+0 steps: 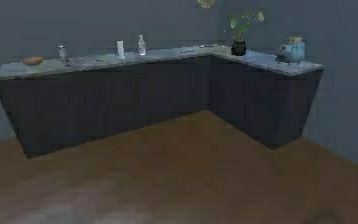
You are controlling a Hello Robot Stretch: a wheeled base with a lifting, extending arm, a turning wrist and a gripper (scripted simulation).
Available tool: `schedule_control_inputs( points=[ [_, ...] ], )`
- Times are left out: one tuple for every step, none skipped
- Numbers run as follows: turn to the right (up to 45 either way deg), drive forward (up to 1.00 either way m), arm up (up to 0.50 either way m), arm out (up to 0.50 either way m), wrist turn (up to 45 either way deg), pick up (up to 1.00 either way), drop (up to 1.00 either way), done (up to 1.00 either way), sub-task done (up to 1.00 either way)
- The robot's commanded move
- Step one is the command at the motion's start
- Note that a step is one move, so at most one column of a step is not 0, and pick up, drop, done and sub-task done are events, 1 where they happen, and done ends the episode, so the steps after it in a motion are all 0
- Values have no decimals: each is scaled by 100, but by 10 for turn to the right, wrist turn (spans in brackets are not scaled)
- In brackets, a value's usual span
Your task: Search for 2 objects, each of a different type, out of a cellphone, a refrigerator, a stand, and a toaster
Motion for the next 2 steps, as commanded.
schedule_control_inputs(
  points=[
    [-450,0,0,0,0,0,0,0,0],
    [-330,0,0,0,0,0,0,0,0]
  ],
)
